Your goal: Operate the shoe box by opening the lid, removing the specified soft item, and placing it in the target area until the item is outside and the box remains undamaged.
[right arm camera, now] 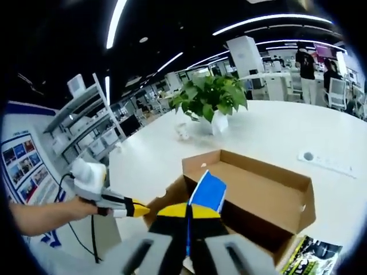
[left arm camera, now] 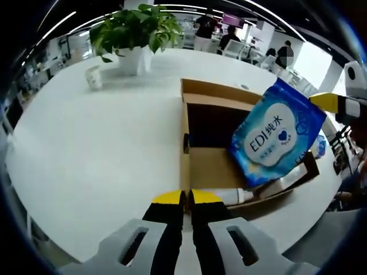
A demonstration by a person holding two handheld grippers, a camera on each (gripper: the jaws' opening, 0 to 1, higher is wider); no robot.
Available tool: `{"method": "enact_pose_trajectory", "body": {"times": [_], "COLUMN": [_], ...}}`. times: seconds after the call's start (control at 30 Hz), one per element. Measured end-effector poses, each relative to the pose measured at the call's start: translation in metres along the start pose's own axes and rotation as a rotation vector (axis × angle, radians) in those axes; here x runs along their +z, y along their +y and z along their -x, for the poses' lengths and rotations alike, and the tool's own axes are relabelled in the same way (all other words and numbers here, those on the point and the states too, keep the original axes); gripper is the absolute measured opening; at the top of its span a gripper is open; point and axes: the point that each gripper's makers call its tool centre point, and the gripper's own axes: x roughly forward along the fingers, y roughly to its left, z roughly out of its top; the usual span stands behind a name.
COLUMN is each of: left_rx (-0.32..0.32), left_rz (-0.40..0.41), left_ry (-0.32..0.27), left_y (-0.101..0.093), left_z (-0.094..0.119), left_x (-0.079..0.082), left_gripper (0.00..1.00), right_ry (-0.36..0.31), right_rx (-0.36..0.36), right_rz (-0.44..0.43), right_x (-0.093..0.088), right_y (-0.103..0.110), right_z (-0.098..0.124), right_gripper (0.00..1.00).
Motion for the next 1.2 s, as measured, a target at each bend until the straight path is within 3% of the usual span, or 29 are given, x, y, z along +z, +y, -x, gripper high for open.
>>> {"method": "enact_pose_trajectory", "body": {"times": [0.47, 0.57, 0.87, 1.2], "left_rx": [-0.003, -0.003, -0.001, -0.003], "left_rz": [0.003, 0.003, 0.0, -0.003], "left_ry": [-0.005, -0.005, -0.008, -0.004], "left_y": [-0.001, -0.003, -0.01, -0.002], "left_z": [0.001, 0.002, 0.007, 0.001], "left_x": [0.0, -0.001, -0.002, 0.001], "left_gripper": [0.01, 0.01, 0.01, 0.01], "right_ry": [-0.035, -0.052, -0.089, -0.124], "right_rx": [0.002, 0.012, 0.007, -0.003], "right_rz": [-0.007, -0.052, -0.057, -0.058], "right_x": [0.013, 0.019, 0.035, 0.046], "right_y": [0.0, 0.001, 0.001, -0.002], "right_z": [0.017, 0.023, 0.043, 0.066], "right_gripper": [0.0, 0.0, 0.0, 0.0]}}
